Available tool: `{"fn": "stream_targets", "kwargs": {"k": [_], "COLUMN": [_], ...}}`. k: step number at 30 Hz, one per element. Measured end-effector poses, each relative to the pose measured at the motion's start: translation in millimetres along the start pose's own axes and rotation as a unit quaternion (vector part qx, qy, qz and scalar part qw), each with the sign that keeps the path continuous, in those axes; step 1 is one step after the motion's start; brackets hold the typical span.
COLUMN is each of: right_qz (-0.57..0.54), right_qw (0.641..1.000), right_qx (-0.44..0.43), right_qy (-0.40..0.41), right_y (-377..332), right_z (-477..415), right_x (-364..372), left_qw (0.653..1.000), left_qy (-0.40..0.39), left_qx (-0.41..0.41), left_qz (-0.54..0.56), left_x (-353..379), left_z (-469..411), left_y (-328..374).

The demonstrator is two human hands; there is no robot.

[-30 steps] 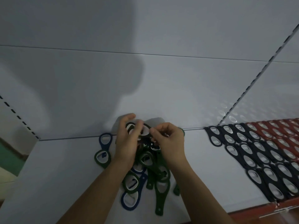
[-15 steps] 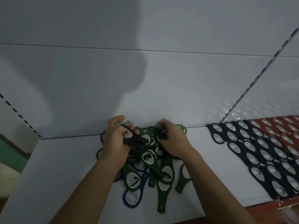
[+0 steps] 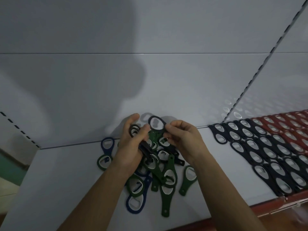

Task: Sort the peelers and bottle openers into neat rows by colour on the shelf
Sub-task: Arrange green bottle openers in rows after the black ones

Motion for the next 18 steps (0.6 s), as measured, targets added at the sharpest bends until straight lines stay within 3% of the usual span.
{"fn": "stream_targets", "kwargs": {"k": [2,4,7,8,10,12,15,18], "right_qz": [0.117,0.297,0.569,0.62,0.666,0.659,0.593,0.59], "right_qw": [0.993,0.954,0.804,0.768,0.73,0.735,0.789,0.792], "right_qx": [-0.007,-0.019,-0.02,0.014,0.107,0.133,0.139,0.146], "right_qy": [-0.003,0.038,0.171,0.163,0.108,0.088,0.078,0.057], "right_y": [5,5,-12,-8,12,19,14,10], "right_z": [3,4,7,6,1,-1,-4,-3], "right_x": [10,3,-29,-35,-43,-47,-57,-61], "left_qw": [0.999,0.996,0.999,0.999,0.997,0.994,0.994,0.996], "left_qy": [-0.022,0.0,0.039,0.035,0.023,0.02,0.037,0.04], "left_qx": [-0.003,0.004,0.011,0.012,0.002,-0.018,-0.028,-0.032], "left_qz": [-0.038,-0.091,-0.03,0.008,0.068,0.106,0.1,0.066], "left_x": [12,12,1,-1,-1,1,-1,-5], "left_z": [0,-3,-7,-8,-9,-9,-8,-10], "left_y": [-2,-1,0,0,-2,-6,-6,-9]}}
Point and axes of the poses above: each hand's wrist, its own z-axis away from the middle knuckle, its own x-axis out of the palm, y = z × x, the point moved 9 cm from there along -z, towards the middle knuckle, and after that the axes turned 11 degrees about -y, right-handed, at the moved point
